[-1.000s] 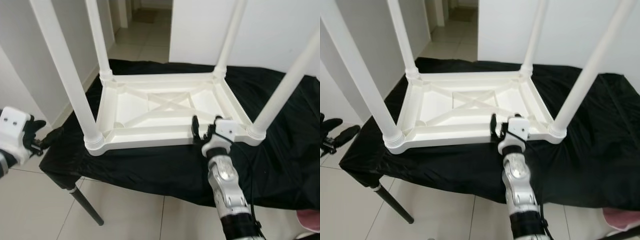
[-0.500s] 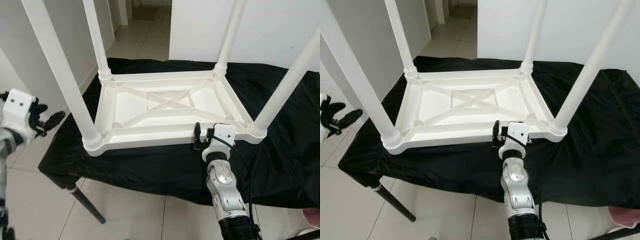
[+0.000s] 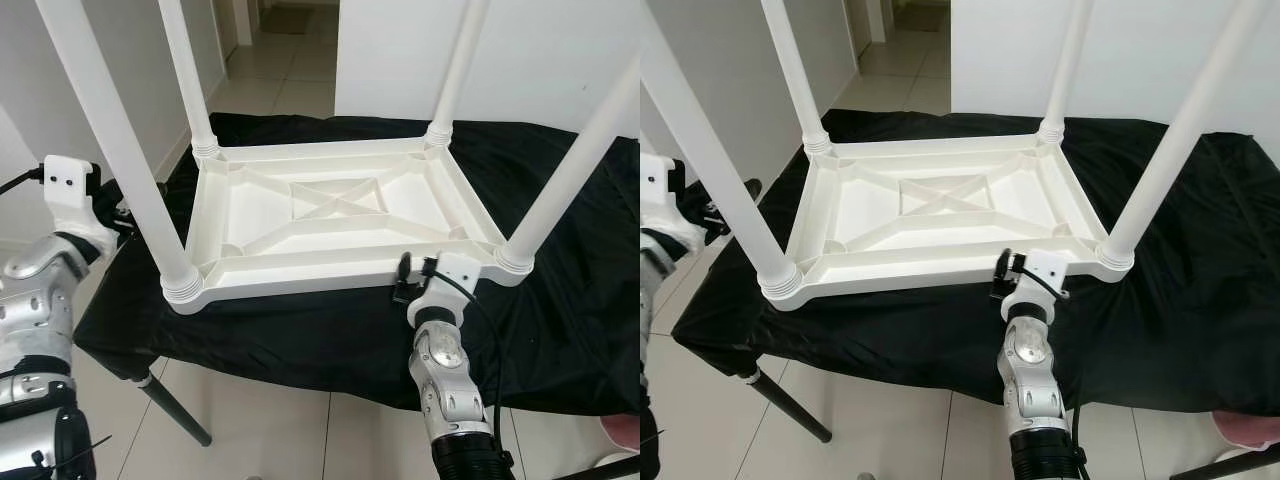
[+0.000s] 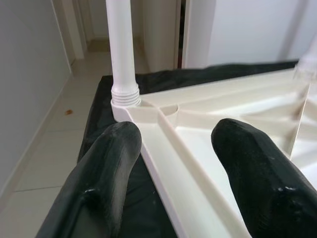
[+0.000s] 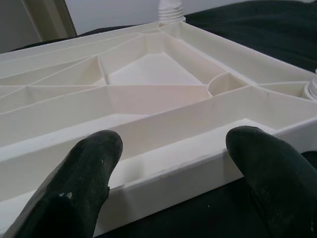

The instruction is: Building children table

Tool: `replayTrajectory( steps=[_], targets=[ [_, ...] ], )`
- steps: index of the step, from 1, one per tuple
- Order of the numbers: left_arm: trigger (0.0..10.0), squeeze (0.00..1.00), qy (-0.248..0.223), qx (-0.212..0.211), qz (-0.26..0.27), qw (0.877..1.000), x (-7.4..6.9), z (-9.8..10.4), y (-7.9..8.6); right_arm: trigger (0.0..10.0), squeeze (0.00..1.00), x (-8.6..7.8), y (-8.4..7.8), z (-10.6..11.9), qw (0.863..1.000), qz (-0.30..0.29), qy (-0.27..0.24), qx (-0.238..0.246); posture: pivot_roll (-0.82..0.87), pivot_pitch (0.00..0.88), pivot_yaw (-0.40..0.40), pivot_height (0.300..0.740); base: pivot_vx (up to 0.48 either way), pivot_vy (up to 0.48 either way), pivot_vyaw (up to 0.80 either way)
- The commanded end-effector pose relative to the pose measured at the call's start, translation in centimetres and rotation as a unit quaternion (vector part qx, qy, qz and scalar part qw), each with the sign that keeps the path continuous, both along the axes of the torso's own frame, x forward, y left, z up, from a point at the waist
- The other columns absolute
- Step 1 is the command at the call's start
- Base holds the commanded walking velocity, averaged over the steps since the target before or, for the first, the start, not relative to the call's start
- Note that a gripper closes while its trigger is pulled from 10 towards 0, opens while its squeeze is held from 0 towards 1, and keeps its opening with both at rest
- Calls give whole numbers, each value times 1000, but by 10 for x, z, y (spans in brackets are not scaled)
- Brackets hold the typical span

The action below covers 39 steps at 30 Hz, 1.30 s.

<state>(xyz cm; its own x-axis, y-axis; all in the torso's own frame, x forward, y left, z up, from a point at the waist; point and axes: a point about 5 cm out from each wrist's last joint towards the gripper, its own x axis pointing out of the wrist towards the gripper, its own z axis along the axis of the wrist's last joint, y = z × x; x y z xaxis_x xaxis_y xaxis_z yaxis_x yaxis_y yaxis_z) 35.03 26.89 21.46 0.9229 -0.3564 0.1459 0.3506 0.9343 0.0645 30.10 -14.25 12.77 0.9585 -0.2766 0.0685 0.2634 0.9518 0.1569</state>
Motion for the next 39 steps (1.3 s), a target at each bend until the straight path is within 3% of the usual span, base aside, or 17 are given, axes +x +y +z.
replayTrajectory(
  steps=[1, 3, 8, 13, 21, 24, 28, 31, 33, 36, 39],
  targets=[
    [10000, 0, -1, -6, -15, 1000, 1, -1, -3, 10000, 0, -4, 5, -7, 999, -7, 16, 31, 51, 74, 62, 740, 0, 0, 0],
    [10000, 0, -4, -24, -77, 997, 3, 1, -16, 10000, 0, -6, -3, -15, 996, -53, 47, 47, 40, 76, 59, 740, 0, 0, 0],
    [10000, 0, -4, -29, -148, 989, -1, 1, -33, 10000, 0, -8, -8, -19, 993, -86, 67, 50, 43, 73, 51, 740, 0, 0, 0],
    [10000, 0, -3, -24, -188, 982, -5, -1, -47, 10000, 0, -4, -7, -22, 990, -78, 72, 94, 43, 74, 45, 740, 0, 0, 0],
    [10000, 0, -10, -33, -223, 974, -10, 6, -58, 10000, 0, 9, -12, -19, 988, -68, 84, 114, 35, 79, 49, 740, 0, 0, 0],
    [10000, 0, -17, -48, -266, 963, -20, 14, -72, 10000, 0, 24, -18, -15, 990, -35, 98, 99, 28, 93, 50, 740, 0, 0, 0],
    [10000, 0, -17, -48, -266, 963, -20, 14, -72, 10000, 0, 24, -18, -15, 990, -35, 98, 99, 28, 93, 50, 740, 0, 0, 0],
    [10000, 0, -19, -69, -315, 947, -35, 20, -87, 10000, 0, 38, -27, -12, 992, 0, 107, 72, 25, 90, 48, 740, 0, 0, 0],
    [10000, 0, -19, -69, -315, 947, -35, 20, -87, 10000, 0, 38, -27, -12, 992, 0, 107, 72, 25, 90, 48, 740, 0, 0, 0],
    [10000, 0, -25, -80, -347, 934, -48, 28, -102, 10000, 0, 49, -34, -7, 992, 27, 116, 38, 20, 97, 49, 740, 0, 0, 0],
    [10000, 0, -33, -91, -356, 929, -53, 34, -107, 10000, 0, 52, -35, -6, 992, 42, 119, 17, 24, 92, 46, 740, 0, 0, 0]
  ],
)
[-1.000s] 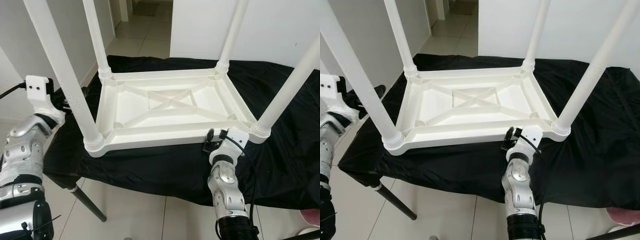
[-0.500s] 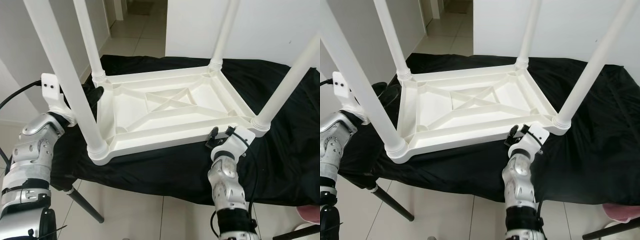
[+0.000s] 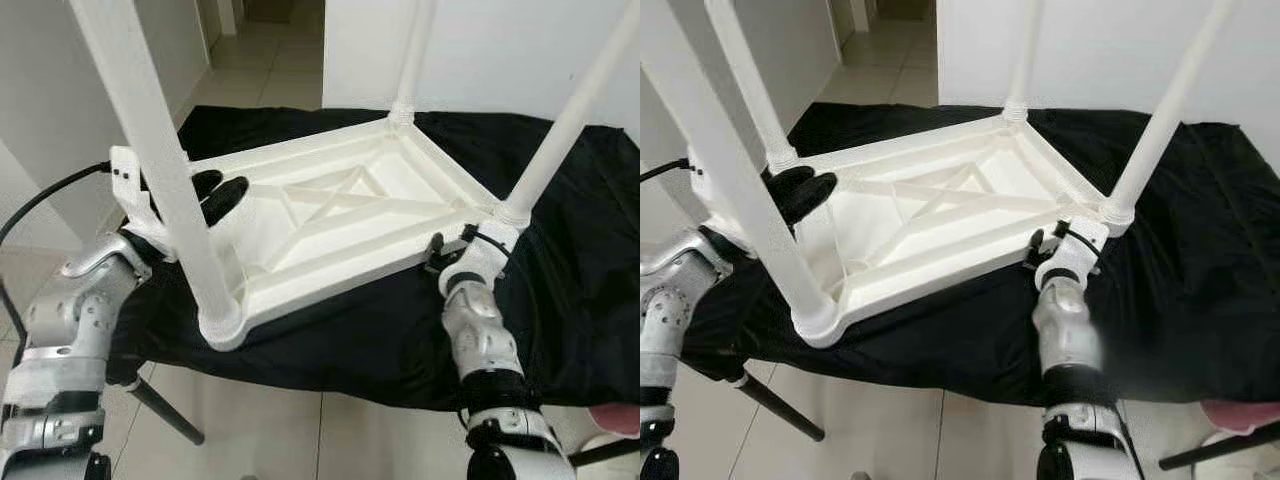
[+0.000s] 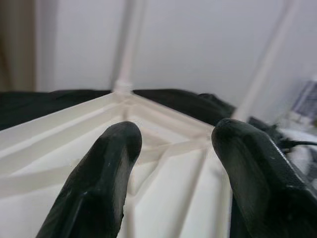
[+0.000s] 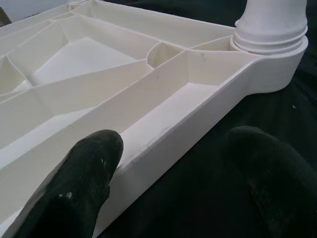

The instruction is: Building children table

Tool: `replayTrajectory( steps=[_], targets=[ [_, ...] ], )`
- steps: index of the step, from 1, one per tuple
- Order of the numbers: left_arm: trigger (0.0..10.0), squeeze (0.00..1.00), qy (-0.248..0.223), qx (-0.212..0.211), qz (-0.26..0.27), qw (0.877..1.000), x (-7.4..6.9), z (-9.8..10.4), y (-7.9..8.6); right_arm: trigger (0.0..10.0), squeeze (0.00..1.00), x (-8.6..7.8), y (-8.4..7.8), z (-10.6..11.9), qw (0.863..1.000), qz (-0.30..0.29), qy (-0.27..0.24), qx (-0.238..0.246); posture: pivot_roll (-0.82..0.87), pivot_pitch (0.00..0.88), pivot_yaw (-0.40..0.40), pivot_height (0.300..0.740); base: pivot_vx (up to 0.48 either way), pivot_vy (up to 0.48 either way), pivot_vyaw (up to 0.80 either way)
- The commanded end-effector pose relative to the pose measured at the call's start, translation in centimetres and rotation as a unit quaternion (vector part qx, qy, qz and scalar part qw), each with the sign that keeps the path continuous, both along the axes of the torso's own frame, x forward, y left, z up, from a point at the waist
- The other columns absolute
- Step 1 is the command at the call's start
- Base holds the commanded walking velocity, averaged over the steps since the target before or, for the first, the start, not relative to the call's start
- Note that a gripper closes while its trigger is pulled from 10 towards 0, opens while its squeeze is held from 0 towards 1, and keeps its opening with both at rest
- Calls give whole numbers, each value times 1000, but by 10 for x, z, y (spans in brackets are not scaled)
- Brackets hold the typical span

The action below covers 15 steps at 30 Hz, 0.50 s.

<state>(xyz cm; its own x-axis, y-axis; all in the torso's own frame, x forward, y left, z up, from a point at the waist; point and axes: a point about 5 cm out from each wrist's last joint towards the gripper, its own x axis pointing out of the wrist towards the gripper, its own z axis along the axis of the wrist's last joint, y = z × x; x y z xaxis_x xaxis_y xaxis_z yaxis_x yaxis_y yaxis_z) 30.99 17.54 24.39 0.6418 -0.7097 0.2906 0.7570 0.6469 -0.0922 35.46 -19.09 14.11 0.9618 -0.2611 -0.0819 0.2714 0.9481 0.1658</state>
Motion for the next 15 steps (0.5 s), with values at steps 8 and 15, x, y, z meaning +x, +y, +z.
replayTrajectory(
  steps=[8, 15],
  targets=[
    [10000, 0, -38, 4, -148, 988, -35, 18, -26, 10000, 0, 9, 10, -13, 994, 91, 28, -45, 15, 94, 46, 740, 0, 0, 0],
    [10000, 0, -32, -11, -87, 996, -27, 18, -16, 10000, 0, 4, -1, -1, 995, 69, -27, -68, 3, 99, 52, 740, 0, 0, 0]
  ],
)
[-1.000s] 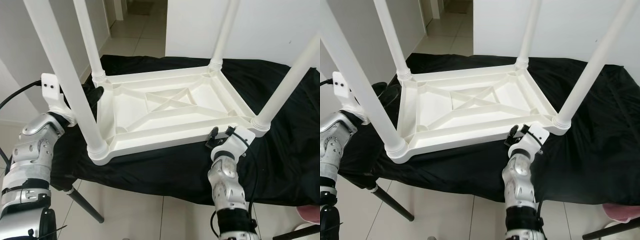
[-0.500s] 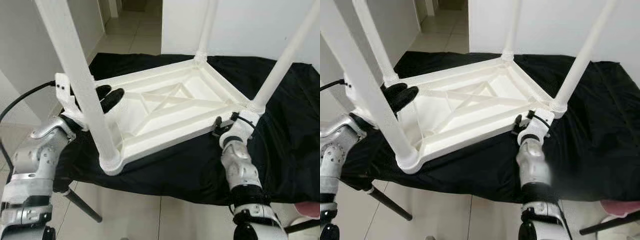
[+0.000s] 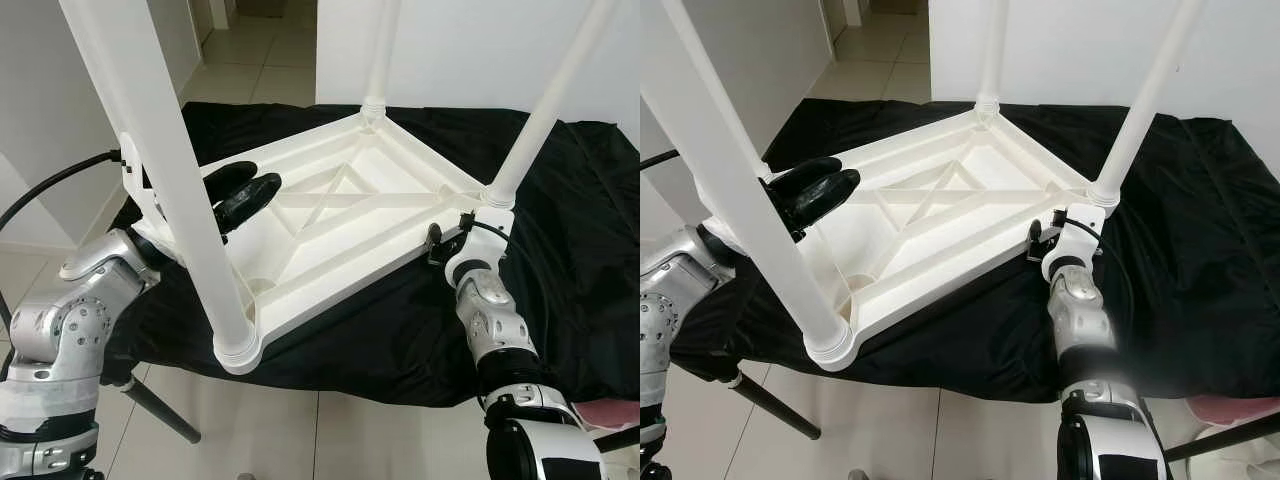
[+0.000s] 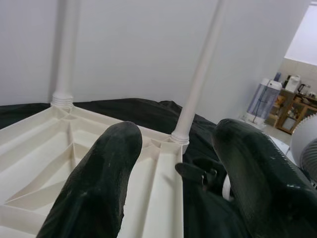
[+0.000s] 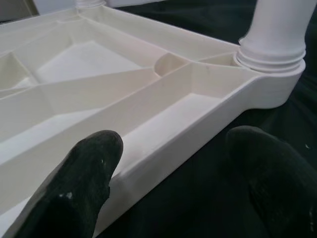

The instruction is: Building children table

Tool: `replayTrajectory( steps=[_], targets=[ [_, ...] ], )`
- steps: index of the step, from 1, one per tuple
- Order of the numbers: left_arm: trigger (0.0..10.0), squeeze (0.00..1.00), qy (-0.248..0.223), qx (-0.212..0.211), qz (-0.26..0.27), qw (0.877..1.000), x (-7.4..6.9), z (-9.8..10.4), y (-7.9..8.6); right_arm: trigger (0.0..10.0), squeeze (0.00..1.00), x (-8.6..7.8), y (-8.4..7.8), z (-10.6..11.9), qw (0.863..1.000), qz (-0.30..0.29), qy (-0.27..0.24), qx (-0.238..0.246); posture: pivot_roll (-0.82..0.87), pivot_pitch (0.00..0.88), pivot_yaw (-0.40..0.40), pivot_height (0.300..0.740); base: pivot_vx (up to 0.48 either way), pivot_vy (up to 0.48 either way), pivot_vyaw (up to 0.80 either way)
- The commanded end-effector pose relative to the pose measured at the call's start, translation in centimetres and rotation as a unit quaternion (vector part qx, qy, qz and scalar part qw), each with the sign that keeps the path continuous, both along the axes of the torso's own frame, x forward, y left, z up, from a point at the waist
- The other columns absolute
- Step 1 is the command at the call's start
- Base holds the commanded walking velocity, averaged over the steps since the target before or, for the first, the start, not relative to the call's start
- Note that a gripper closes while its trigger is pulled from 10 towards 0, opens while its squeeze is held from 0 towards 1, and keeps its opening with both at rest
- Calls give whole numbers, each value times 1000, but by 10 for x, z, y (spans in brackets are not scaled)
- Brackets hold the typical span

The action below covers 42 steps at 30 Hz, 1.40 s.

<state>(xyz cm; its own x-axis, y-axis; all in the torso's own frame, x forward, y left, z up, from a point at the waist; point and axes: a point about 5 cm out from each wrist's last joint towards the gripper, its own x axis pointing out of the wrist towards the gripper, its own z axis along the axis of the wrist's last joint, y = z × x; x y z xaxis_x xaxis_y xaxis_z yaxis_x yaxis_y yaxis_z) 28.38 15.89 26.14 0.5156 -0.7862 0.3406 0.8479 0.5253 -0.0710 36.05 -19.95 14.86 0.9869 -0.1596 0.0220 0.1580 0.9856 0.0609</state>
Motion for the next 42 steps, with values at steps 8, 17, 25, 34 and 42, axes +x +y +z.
replayTrajectory(
  steps=[8, 17, 25, 34, 42],
  targets=[
    [10000, 0, 43, -76, 143, 986, 13, -21, 29, 10000, 0, -30, -15, 7, 995, -47, -81, -42, -14, 121, 48, 740, 0, 0, 0],
    [10000, 0, 60, -66, 233, 969, 15, -37, 59, 10000, 0, -52, -20, 0, 992, -77, -91, -43, -22, 118, 38, 740, 0, 0, 0],
    [10000, 0, 111, -14, 257, 960, -2, -75, 60, 10000, 0, -69, -12, -7, 992, -89, -87, -32, -34, 110, 40, 740, 0, 0, 0],
    [10000, 0, 138, 12, 208, 968, -17, -97, 45, 10000, 0, -80, -6, -13, 994, -74, -75, -38, -36, 103, 38, 740, 0, 0, 0],
    [10000, 0, 169, 12, 155, 973, -42, -116, 12, 10000, 0, -95, 1, -16, 995, -66, -69, -39, -37, 85, 42, 740, 0, 0, 0]
  ],
)
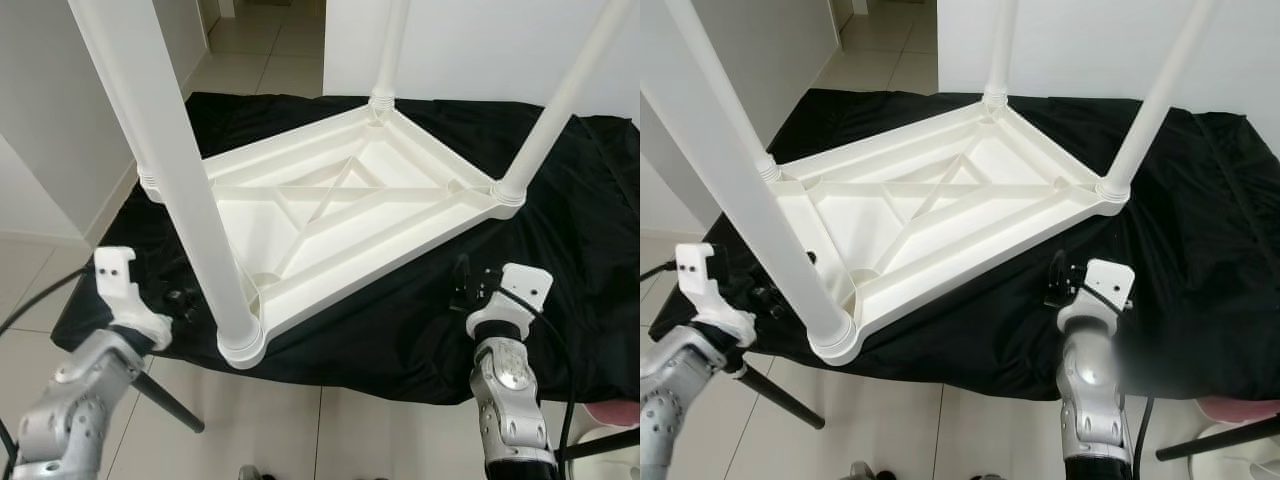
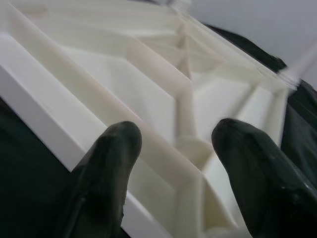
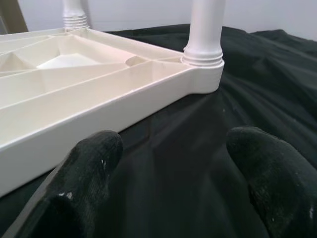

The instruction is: Building children table

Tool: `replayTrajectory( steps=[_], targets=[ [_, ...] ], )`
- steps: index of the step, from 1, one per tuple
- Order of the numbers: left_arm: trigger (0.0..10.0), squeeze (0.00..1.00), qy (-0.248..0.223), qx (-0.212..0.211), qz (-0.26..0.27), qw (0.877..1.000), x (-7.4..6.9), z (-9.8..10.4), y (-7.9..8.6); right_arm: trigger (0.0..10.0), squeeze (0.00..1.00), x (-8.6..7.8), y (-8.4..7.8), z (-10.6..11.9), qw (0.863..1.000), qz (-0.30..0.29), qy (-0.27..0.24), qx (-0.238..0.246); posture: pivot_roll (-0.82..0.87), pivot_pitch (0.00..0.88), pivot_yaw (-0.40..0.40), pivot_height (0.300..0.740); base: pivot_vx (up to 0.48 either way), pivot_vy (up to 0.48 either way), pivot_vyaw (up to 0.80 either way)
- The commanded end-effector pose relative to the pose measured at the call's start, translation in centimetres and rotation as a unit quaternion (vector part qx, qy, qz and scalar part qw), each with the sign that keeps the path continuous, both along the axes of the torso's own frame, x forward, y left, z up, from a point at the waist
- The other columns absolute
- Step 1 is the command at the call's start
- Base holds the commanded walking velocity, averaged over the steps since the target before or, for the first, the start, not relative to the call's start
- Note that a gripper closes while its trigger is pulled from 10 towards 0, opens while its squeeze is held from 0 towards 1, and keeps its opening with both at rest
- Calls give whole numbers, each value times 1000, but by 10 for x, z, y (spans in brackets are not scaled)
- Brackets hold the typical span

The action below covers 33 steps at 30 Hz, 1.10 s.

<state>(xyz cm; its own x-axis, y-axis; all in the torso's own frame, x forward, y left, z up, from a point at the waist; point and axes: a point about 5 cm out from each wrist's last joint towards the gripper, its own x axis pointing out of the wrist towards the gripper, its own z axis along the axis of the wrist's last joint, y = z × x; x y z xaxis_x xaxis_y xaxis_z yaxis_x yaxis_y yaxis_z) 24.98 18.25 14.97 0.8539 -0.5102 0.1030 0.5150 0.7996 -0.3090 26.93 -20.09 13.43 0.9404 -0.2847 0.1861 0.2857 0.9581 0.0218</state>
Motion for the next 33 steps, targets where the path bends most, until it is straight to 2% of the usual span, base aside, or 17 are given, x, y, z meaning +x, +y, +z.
replayTrajectory(
  steps=[1, 3, 6, 10, 14, 18, 23, 24, 27, 33],
  targets=[
    [10000, 0, 2, 5, -42, 999, -8, -4, -12, 10000, 0, -3, 2, -2, 1000, 2, 8, -1, -37, 85, 42, 740, 0, 0, 0],
    [10000, 0, 4, 7, -49, 999, -12, -7, -18, 10000, 0, -5, 3, -2, 1000, 2, 10, -1, -35, 81, 40, 740, 0, 0, 0],
    [10000, 0, -1, 14, -66, 998, -22, -7, -36, 10000, 0, -8, 3, -3, 1000, 6, 15, -3, -32, 75, 36, 740, 0, 0, 0],
    [10000, 0, -8, 19, -72, 997, -25, -4, -44, 10000, 0, -8, 3, -3, 1000, 8, 17, -5, -31, 69, 36, 740, 0, 0, 0],
    [10000, 0, -25, 21, -87, 996, -32, 6, -62, 10000, 0, -7, 3, -2, 1000, 12, 16, -7, -33, 67, 36, 740, 0, 0, 0],
    [10000, 0, -30, 20, -96, 995, -34, 9, -70, 10000, 0, -7, 4, -2, 1000, 13, 17, -7, -30, 68, 33, 740, 0, 0, 0],
    [10000, 0, -30, 48, -108, 993, -33, 2, -66, 10000, 0, -6, 6, -3, 1000, 15, 21, -5, -21, 68, 22, 740, 0, 0, 0],
    [10000, 0, -36, 100, -138, 985, -29, -7, -56, 10000, 0, -4, 8, -3, 999, 23, 23, -6, -10, 66, 17, 740, 0, 0, 0],
    [10000, 0, -36, 115, -149, 981, -28, -9, -54, 10000, 0, -3, 9, -3, 999, 26, 23, -7, -10, 66, 17, 740, 0, 0, 0],
    [10000, 0, -29, 165, -197, 966, -25, -18, -43, 10000, 0, 0, 8, -1, 999, 30, 21, -13, -20, 69, 26, 740, 0, 0, 0]
  ],
)
